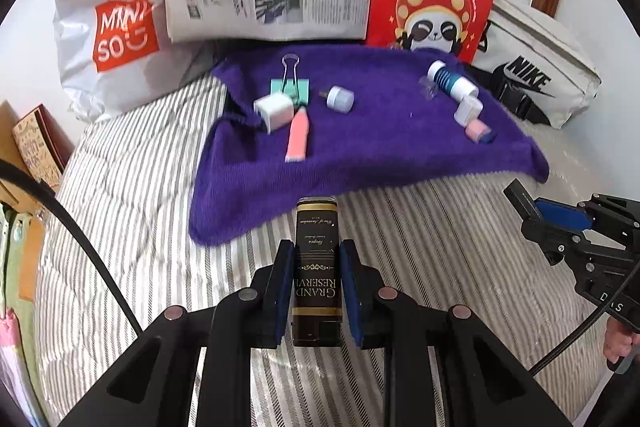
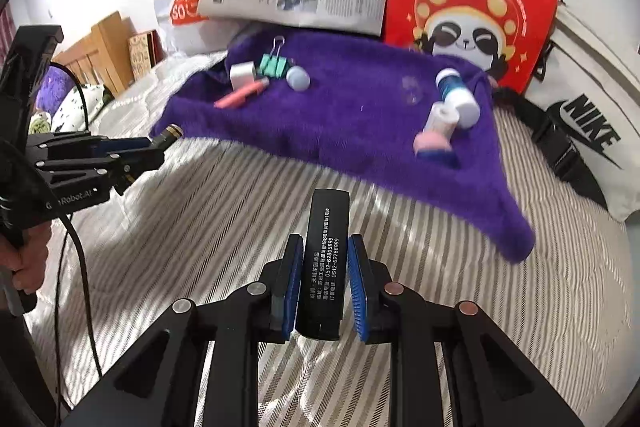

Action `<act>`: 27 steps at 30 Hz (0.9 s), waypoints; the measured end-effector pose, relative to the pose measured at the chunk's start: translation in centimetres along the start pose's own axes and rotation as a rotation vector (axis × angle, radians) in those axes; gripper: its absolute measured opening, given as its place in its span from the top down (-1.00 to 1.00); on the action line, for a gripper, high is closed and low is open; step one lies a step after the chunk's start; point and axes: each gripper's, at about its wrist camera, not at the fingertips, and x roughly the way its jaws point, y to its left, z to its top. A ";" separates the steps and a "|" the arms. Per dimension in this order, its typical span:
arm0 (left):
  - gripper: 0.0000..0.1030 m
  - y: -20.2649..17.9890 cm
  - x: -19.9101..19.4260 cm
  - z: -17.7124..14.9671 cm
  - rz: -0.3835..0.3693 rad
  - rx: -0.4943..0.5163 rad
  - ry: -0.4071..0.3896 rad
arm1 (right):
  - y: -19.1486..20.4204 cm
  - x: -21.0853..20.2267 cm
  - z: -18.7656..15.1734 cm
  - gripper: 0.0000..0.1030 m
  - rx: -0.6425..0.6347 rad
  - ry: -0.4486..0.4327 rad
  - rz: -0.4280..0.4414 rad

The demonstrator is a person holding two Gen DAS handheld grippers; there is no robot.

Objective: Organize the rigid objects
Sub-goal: 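Carry the black-gold tube and black Horizon tube over the purple towel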

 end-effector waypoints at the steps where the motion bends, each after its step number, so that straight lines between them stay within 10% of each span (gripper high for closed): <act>1: 0.56 0.0 -0.2 0.3 -0.004 -0.002 -0.005 | -0.2 -0.2 0.3 0.56 0.007 -0.009 0.005; 27: 0.57 1.2 1.2 11.1 -0.101 0.028 -0.048 | -4.2 1.4 12.0 0.56 0.008 -0.066 0.027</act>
